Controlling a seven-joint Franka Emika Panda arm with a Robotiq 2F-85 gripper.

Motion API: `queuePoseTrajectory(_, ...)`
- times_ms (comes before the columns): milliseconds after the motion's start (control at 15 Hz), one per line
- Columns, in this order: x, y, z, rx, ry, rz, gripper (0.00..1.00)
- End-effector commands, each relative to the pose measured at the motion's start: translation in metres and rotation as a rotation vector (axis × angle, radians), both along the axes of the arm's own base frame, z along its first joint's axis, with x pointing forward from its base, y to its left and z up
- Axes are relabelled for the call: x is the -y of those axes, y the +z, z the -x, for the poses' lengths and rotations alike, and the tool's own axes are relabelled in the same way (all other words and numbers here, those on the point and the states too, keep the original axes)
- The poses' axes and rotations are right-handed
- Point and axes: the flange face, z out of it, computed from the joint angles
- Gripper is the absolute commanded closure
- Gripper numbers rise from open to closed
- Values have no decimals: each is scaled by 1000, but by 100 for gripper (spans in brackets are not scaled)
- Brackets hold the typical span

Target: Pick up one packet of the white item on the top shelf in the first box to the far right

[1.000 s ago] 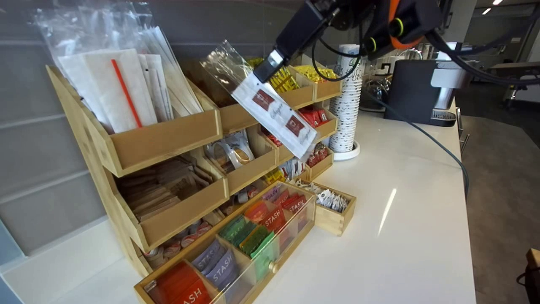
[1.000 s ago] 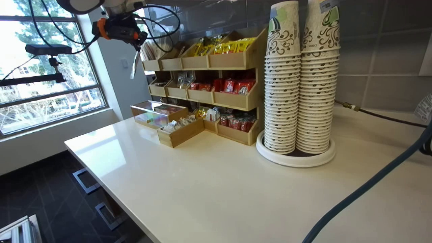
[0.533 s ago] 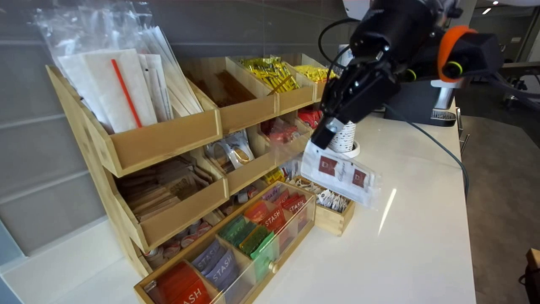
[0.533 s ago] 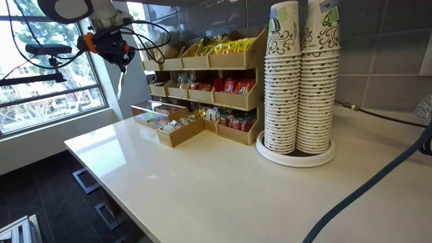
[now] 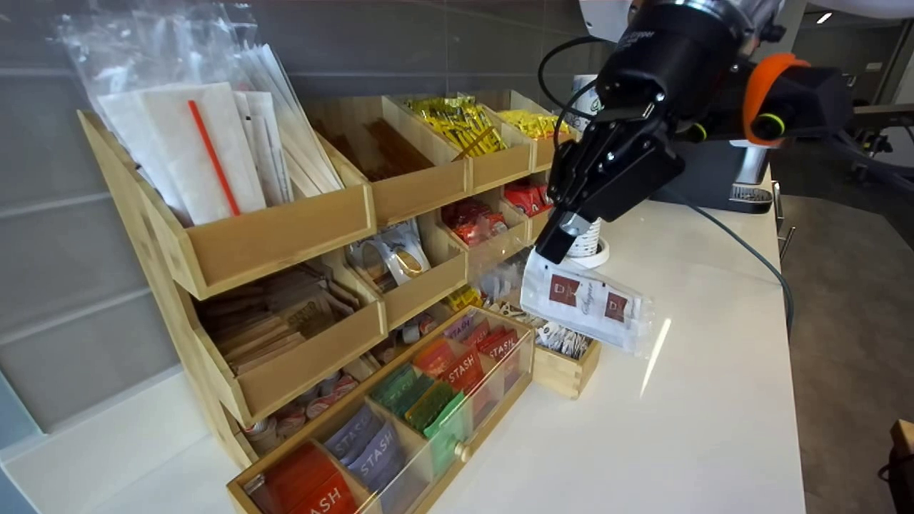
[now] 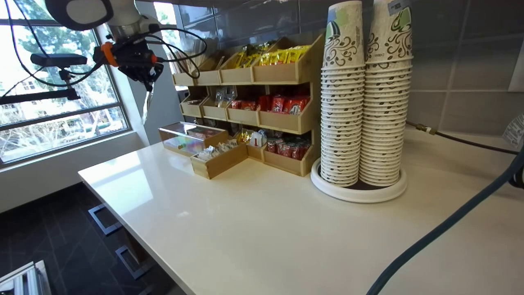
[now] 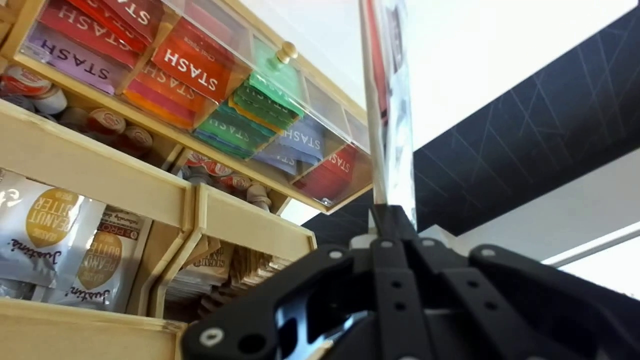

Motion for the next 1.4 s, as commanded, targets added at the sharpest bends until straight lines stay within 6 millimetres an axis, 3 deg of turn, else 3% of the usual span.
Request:
queuePoseTrajectory(0,-9,-33,3,-20,65,170,100)
queuePoseTrajectory(733,-41,-131,26,-153,257,376,100)
queuePoseTrajectory(800,-43,-137,26,-161,268,386,74)
queuePoseTrajectory(867,-45,-141,27,-168,280,390,73)
queuePoseTrajectory(1067,-50,-148,28,-181,295,402,55)
queuePoseTrajectory(1333,-49,-141,31,-228,247,405,27)
